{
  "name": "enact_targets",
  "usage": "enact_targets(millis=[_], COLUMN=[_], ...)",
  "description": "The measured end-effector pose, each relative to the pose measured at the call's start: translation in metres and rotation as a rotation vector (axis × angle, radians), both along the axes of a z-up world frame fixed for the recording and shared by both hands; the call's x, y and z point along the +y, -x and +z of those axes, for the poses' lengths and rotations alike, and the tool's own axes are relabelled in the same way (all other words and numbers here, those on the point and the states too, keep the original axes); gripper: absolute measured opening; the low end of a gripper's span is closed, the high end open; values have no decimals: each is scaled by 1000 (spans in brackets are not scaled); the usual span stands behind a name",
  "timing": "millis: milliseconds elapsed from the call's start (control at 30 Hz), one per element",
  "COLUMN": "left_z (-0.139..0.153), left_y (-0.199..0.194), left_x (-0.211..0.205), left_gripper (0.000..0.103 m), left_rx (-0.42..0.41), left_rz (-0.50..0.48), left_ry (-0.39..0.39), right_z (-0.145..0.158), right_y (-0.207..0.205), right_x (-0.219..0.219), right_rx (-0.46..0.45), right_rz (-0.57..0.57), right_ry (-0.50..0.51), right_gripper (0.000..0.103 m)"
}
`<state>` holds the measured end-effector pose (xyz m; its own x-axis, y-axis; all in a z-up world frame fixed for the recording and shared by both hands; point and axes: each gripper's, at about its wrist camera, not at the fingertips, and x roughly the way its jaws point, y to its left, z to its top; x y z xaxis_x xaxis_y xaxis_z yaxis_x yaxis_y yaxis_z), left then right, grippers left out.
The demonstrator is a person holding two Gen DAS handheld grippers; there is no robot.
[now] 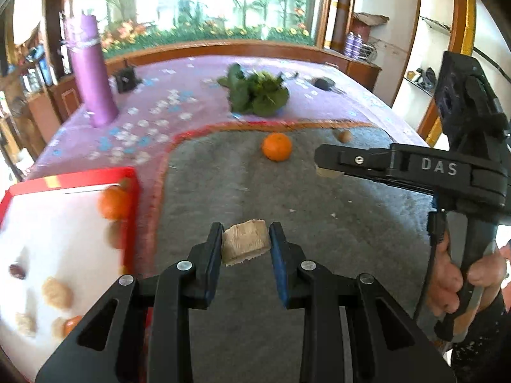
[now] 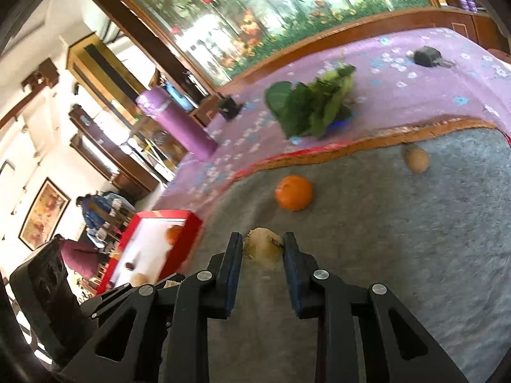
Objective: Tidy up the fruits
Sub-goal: 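Carry both pale pieces over the white tray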
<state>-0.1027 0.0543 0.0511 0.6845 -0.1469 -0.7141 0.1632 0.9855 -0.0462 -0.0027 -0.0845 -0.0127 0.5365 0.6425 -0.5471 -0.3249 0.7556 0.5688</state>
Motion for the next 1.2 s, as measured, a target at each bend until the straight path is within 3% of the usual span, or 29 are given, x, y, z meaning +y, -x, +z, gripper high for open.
enact_targets(millis=[267, 667, 1200], left_z=[16, 21, 29], left_y=[22, 42, 64], left_x=[29, 60, 93], left_gripper=[26, 26, 26], left_rx=[-82, -117, -191], left_rz=[79, 143, 258], left_ry=[-41, -34, -88], right_z=[20, 31, 42], right_y=[22, 44, 68], right_x=[29, 71, 112], right_rx=[-52, -83, -122], right_rz=[46, 114, 195], right_ry=[-15, 23, 45], right_gripper=[26, 26, 26])
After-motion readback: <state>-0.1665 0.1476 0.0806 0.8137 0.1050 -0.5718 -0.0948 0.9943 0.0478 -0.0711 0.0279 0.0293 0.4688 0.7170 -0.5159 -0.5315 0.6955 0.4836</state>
